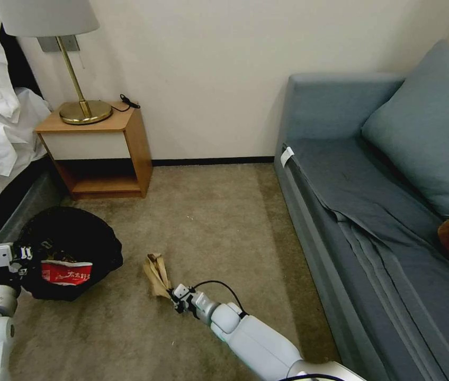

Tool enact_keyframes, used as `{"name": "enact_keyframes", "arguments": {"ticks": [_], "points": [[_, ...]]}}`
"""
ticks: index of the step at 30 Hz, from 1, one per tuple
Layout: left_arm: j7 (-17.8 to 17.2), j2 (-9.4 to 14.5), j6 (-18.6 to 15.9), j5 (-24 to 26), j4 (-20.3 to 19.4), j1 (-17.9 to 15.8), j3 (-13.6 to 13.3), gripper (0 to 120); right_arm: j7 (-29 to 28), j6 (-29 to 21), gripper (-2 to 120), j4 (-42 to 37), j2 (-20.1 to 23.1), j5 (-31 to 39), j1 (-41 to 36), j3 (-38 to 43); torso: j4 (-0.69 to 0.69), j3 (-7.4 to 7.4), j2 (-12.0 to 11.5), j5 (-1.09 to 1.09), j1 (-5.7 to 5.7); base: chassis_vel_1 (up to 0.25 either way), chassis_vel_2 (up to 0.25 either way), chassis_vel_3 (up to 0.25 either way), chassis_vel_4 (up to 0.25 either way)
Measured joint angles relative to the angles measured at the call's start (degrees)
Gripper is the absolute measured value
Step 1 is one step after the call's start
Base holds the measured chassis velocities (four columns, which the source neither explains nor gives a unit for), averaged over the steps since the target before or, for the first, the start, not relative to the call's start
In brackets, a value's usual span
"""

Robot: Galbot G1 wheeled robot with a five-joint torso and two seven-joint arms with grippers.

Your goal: Pick up the trash bin, then pick up the garbage on the floor and place it into the trash bin.

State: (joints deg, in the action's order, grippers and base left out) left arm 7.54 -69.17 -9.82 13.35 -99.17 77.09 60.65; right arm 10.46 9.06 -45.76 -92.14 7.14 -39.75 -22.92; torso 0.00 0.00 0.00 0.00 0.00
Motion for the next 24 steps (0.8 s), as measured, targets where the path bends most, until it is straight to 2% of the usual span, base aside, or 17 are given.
{"name": "enact_keyframes", "arguments": {"ticks": [5,14,19,21,23,24], "points": [[0.18,-0.19,0.43,-0.15,0.10,0.43,-0.16,4,-0.26,-1.68,0,-6.89,1.40,2.52,0.87,-0.53,0.01,0.00,0.00,0.00,0.00,0.000,0.000,0.000,0.000],[0.45,-0.36,0.69,-0.13,0.17,0.88,-0.06,4,-0.55,-1.54,0,-12.06,3.02,2.99,3.70,0.22,0.00,0.01,0.00,0.00,0.00,0.000,0.000,0.000,0.000],[0.66,-0.55,0.70,-0.14,-0.38,1.11,-0.12,4,-0.85,-4.80,0,-17.30,3.96,7.88,5.93,-1.45,-0.01,0.00,0.00,0.00,0.00,0.000,0.000,0.000,0.000],[0.87,-0.54,0.70,-0.20,-0.92,1.15,-0.40,4,-1.03,-7.02,0,-21.96,4.09,14.25,7.28,-3.89,0.00,0.00,0.00,0.00,0.00,0.000,0.000,0.000,0.000],[0.99,-0.51,0.70,-0.21,-1.09,1.15,-0.41,4,-0.99,-7.30,0,-22.73,4.06,15.52,7.50,-4.44,0.00,0.00,0.00,0.00,0.00,0.000,0.000,0.000,0.000],[1.31,-0.43,0.65,-0.20,-1.51,1.19,-0.47,4,-0.71,-7.77,0,-24.30,3.58,18.31,8.14,-6.08,0.00,0.00,0.00,0.00,0.00,0.000,0.000,0.000,0.000]]}}
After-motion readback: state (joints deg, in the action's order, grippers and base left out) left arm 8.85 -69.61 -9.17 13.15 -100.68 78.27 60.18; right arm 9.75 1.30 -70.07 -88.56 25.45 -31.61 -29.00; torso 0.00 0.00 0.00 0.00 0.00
